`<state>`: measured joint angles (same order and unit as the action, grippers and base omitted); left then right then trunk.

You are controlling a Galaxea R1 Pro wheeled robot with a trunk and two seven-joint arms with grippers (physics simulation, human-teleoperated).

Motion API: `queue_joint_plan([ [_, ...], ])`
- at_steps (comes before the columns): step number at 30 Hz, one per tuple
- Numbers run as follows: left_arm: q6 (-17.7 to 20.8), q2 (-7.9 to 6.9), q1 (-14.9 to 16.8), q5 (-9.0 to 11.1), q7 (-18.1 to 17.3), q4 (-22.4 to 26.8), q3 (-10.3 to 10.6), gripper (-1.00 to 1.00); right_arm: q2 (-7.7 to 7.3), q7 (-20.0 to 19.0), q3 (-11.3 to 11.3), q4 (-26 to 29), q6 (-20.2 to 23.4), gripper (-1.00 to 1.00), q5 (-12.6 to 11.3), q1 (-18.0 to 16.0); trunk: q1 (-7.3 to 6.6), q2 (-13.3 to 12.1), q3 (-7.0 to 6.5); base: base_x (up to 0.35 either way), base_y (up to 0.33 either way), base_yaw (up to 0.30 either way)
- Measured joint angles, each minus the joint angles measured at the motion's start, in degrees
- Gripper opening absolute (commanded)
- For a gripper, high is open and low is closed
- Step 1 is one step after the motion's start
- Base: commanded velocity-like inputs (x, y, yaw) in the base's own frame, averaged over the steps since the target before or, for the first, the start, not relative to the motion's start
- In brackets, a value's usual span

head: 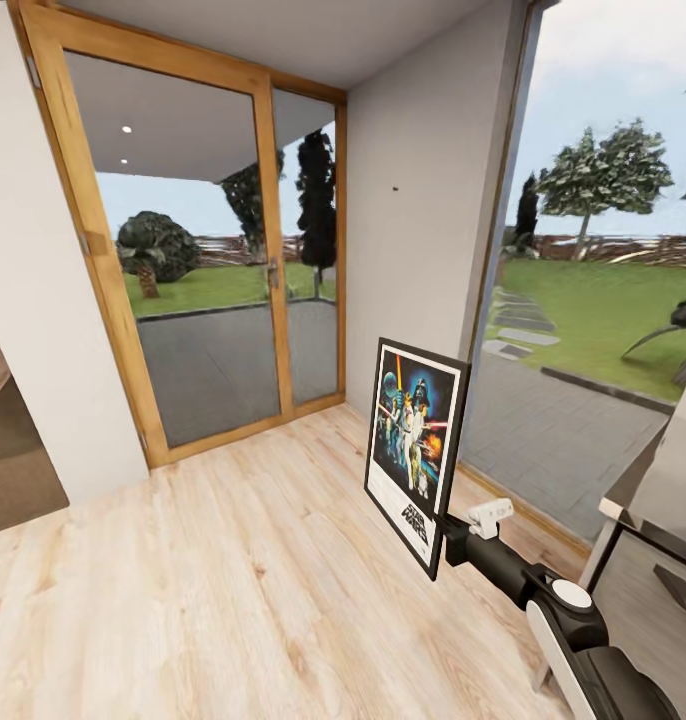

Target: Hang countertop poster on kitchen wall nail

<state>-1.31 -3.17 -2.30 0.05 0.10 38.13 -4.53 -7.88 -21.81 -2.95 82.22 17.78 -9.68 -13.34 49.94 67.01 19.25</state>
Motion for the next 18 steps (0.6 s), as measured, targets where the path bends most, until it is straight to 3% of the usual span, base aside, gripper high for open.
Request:
queue_joint_plan([
  [18, 0.0, 0.0, 0.01, -0.05, 0.08, 0.12, 0.0, 1.0, 0.09, 0.38, 0.16, 0.0, -1.34, -1.0, 0.05, 2.03, -3.95, -7.22, -3.23, 0.0, 0.0, 0.0],
])
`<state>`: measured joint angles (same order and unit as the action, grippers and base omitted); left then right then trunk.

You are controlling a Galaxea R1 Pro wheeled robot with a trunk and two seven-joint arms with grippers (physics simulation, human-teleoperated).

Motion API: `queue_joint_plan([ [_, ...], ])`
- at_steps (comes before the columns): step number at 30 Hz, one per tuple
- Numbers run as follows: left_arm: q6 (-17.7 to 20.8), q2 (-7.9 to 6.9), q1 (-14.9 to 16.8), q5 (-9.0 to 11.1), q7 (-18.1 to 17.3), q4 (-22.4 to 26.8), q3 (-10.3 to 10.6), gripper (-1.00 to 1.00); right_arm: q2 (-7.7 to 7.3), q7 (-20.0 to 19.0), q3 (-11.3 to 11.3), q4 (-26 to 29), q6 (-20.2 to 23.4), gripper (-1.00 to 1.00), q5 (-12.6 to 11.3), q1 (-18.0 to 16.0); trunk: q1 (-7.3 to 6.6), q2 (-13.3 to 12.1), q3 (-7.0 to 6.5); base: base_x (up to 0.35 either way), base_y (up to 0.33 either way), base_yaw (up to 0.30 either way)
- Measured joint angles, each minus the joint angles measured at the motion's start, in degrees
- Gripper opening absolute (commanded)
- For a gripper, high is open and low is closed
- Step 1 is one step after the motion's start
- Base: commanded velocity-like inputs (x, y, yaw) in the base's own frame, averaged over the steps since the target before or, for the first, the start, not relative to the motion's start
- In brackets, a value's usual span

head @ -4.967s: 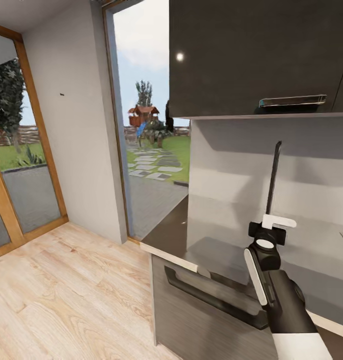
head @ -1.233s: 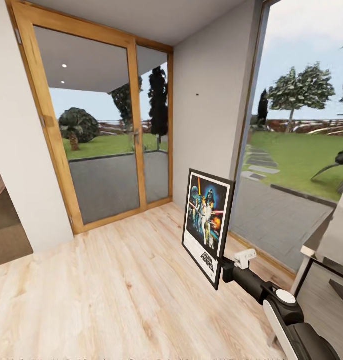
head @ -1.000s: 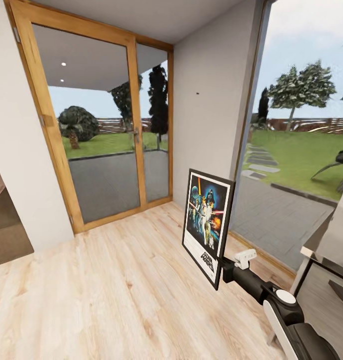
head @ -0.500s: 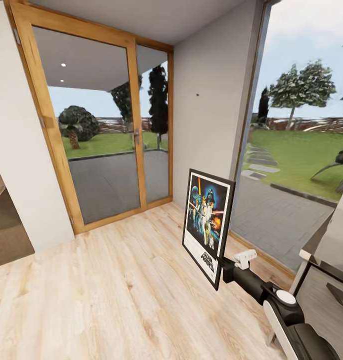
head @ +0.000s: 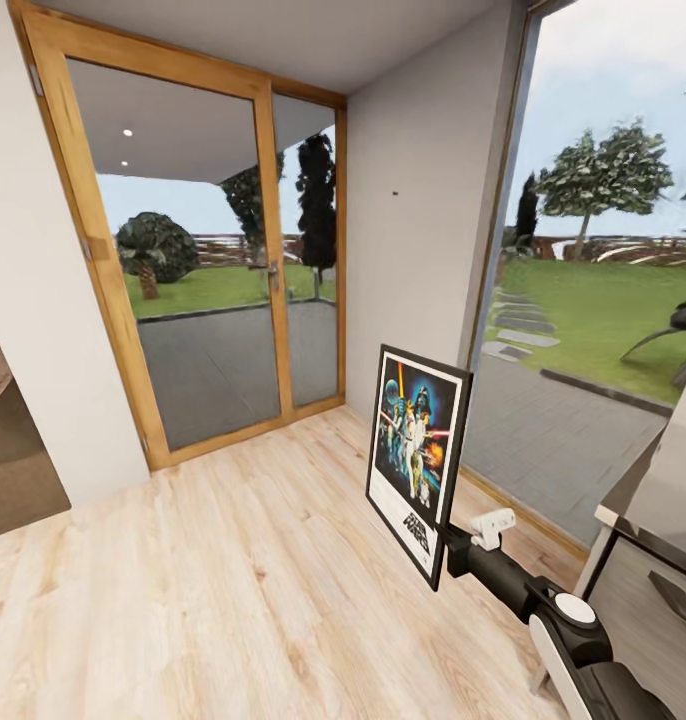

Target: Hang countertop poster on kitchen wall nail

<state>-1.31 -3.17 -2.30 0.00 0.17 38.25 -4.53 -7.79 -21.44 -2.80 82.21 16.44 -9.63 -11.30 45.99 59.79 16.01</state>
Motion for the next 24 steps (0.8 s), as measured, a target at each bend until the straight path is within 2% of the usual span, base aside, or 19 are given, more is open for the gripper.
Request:
queue_joint_plan([
  [24, 0.0, 0.0, 0.01, 0.0, 0.06, 0.0, 0.0, 1.0, 0.0, -0.09, 0.02, 0.0, 0.0, -1.0, 0.0, 0.01, -5.28, -9.64, -4.32, 0.0, 0.0, 0.0],
])
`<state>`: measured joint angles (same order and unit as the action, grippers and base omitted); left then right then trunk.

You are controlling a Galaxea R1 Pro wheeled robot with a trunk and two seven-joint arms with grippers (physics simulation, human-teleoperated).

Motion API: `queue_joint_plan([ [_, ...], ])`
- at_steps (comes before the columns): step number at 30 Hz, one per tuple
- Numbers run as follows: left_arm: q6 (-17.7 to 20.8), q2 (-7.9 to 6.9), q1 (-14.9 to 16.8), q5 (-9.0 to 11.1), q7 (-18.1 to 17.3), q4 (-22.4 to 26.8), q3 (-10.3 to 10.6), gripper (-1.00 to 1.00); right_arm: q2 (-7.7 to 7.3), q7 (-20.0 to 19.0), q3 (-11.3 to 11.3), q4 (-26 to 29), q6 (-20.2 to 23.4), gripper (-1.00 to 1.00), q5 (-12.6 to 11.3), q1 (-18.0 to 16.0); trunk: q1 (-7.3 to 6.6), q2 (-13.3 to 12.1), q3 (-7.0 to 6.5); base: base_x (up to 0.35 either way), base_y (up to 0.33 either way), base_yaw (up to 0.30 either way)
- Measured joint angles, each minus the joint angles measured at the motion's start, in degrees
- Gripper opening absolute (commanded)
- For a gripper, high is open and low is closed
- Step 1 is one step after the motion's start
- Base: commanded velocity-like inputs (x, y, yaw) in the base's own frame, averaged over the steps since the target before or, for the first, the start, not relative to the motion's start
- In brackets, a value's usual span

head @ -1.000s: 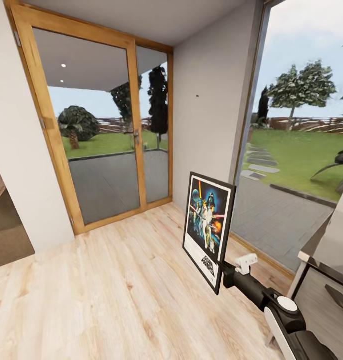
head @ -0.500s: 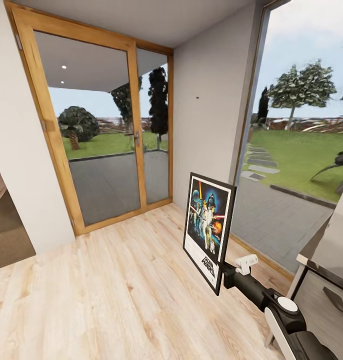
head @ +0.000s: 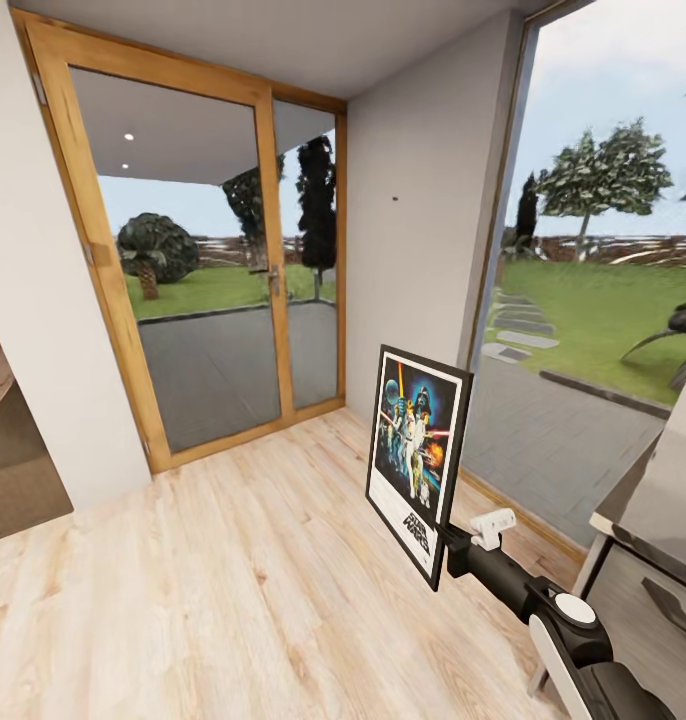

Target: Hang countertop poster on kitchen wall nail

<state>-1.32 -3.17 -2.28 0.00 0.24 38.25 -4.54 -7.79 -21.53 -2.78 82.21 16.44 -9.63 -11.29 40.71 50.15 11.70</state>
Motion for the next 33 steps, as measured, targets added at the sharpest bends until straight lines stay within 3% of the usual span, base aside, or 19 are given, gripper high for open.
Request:
queue_joint_plan([
  [33, 0.05, 0.0, -0.02, 0.0, 0.01, 0.02, 0.07, 1.0, 0.0, 0.08, 0.0, 0.0, -0.23, -1.0, 0.0, 0.0, -7.26, -13.26, -5.94, 0.0, 0.0, 0.0],
])
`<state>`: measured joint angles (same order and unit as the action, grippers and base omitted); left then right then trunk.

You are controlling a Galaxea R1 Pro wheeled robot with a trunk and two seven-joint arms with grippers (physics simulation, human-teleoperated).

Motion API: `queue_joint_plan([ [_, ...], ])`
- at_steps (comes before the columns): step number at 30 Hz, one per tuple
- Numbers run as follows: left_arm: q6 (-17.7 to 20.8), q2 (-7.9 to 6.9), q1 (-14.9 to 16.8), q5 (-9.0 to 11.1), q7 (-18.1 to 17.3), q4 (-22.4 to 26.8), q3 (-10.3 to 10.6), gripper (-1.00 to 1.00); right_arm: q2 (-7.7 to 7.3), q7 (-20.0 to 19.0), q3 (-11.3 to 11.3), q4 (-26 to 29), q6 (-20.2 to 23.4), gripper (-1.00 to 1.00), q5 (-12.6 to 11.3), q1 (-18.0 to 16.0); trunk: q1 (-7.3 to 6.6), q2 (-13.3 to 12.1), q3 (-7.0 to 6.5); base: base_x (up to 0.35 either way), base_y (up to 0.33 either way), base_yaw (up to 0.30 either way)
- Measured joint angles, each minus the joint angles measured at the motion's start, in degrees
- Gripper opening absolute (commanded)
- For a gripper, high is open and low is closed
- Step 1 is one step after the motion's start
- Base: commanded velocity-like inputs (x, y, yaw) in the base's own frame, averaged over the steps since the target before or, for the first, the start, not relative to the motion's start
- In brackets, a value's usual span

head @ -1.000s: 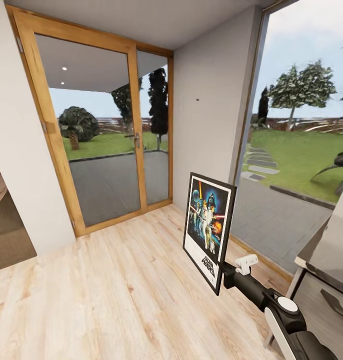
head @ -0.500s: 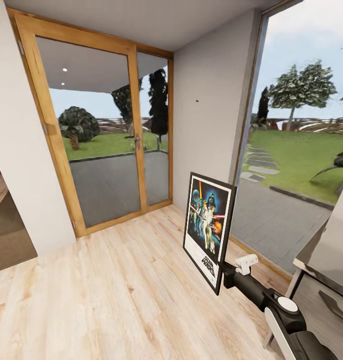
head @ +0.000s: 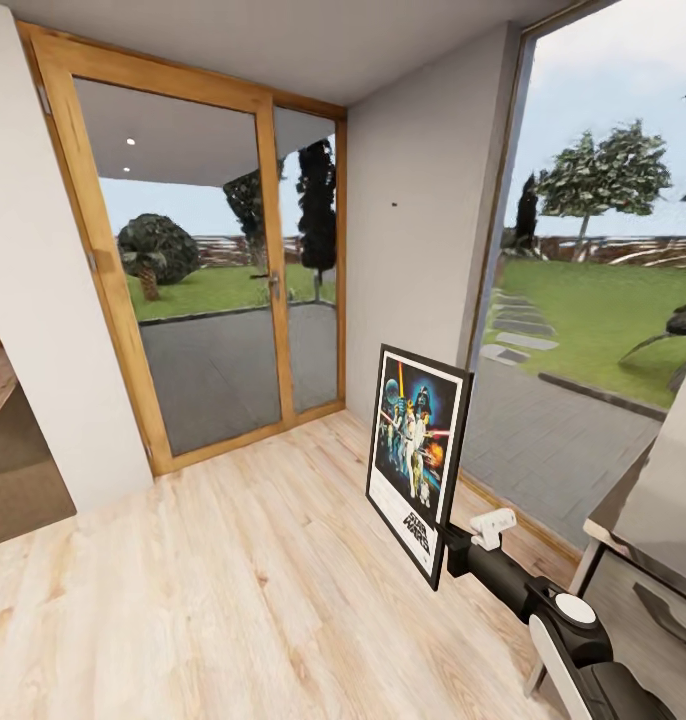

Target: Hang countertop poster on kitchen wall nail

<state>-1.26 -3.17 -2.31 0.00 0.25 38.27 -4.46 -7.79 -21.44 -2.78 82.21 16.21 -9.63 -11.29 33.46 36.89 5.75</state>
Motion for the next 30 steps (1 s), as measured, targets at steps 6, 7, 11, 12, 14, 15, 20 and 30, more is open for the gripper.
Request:
queue_joint_plan([
  [6, -0.03, 0.0, -0.02, 0.0, -0.01, 0.0, -0.03, 1.0, 0.0, 0.01, 0.0, 0.0, 0.02, -1.0, 0.01, 0.0, -1.11, -2.03, -0.91, 0.0, 0.0, 0.0],
  [7, -0.03, 0.0, -0.01, 0.0, 0.01, 0.0, -0.04, 1.0, 0.0, 0.01, 0.0, 0.0, 0.01, -1.0, 0.01, 0.0, -1.11, -2.03, -0.91, 0.0, 0.0, 0.0],
  [11, -0.05, 0.0, 0.01, 0.0, 0.0, 0.0, -0.07, 1.0, 0.0, 0.01, 0.0, 0.0, 0.0, -1.0, 0.01, 0.0, -1.11, -2.03, -0.91, 0.0, 0.0, 0.0],
  [12, -0.05, 0.0, 0.01, 0.0, 0.0, -0.01, -0.08, 1.0, 0.0, 0.01, 0.0, 0.0, 0.0, -1.0, 0.01, 0.0, -1.11, -2.03, -0.91, 0.005, 0.005, 0.0],
  [14, -0.02, 0.0, 0.01, 0.0, -0.01, -0.01, -0.13, 1.0, 0.0, 0.01, 0.0, 0.0, -0.01, -1.0, 0.01, 0.0, -1.11, -2.03, -0.91, 0.074, 0.065, 0.0],
  [15, -0.03, 0.0, 0.02, 0.0, -0.01, -0.01, -0.15, 1.0, 0.0, 0.01, 0.0, -0.01, -0.01, -1.0, 0.01, 0.0, -1.12, -2.02, -0.91, 0.147, 0.128, 0.0],
  [20, -0.04, 0.0, 0.0, 0.0, -0.01, 0.0, -0.16, 1.0, 0.0, 0.01, 0.0, -0.01, -0.01, -1.0, 0.02, 0.0, -1.11, -2.03, -0.91, 0.119, 0.107, 0.0],
  [30, 0.03, 0.0, -0.02, 0.0, 0.06, 0.05, 0.04, 1.0, 0.0, 0.01, 0.0, 0.0, 0.0, -1.0, 0.03, 0.0, -2.64, -4.83, -2.16, 0.013, 0.012, 0.0],
])
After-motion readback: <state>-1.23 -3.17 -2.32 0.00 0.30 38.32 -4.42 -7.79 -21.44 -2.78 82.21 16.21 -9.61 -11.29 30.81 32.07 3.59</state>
